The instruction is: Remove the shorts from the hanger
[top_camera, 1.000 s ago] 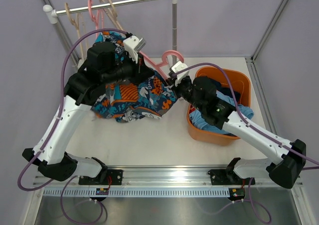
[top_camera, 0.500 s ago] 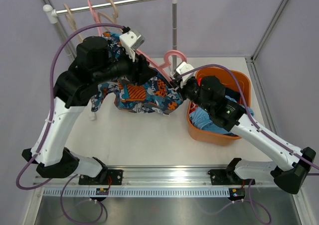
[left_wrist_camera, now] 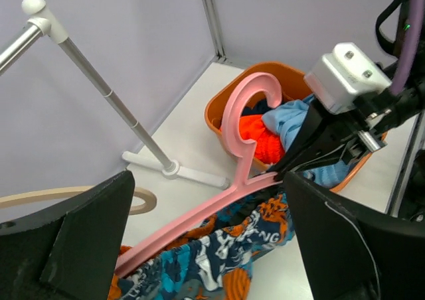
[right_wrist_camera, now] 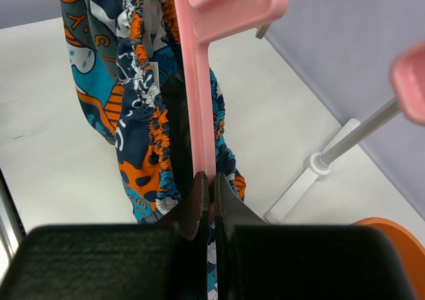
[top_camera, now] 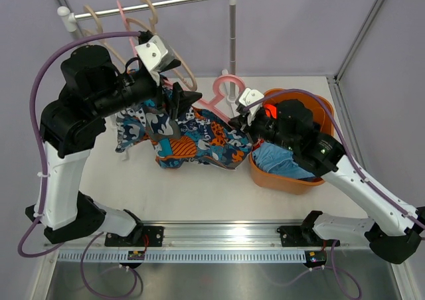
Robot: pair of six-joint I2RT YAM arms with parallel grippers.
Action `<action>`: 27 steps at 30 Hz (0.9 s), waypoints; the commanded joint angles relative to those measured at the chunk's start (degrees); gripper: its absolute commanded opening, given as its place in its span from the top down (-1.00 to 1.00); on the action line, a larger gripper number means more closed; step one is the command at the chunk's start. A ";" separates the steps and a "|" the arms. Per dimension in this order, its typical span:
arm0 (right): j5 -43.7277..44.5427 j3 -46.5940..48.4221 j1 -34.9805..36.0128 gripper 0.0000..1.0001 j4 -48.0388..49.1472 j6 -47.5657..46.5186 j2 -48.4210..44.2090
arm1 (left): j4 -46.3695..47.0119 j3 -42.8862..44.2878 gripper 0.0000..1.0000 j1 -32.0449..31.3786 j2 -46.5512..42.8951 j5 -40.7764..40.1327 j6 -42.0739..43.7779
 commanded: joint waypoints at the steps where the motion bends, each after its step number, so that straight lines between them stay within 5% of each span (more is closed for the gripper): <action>1: -3.23 4.08 1.12 1.00 -0.24 -0.75 -1.76 | -2.57 3.51 -0.98 -0.24 3.06 0.66 7.67; 15: -4.64 4.69 1.73 1.00 -2.61 -1.71 -1.94 | -12.23 3.87 -0.98 -0.24 10.98 7.24 19.54; 27: -1.56 5.84 1.73 1.00 -2.70 -3.47 -1.06 | -15.24 -1.83 -0.84 -0.15 8.17 11.03 22.45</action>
